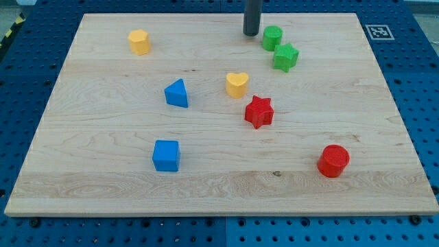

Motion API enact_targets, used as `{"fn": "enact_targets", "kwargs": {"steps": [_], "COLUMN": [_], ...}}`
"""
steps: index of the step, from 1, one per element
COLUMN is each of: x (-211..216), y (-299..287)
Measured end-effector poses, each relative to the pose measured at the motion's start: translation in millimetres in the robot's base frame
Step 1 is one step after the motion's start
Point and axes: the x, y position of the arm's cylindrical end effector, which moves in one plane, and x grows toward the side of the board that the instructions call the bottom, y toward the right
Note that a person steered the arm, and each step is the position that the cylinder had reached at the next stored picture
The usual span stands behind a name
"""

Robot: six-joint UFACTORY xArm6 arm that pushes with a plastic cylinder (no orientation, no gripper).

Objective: Push the green star to the center right

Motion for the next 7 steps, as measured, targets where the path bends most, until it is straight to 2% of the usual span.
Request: {"fn": "enact_targets", "kwargs": {"steps": [2, 3, 4, 5, 7], "x": [48, 51, 80, 96, 128], "y": [26, 37, 63, 69, 45]}}
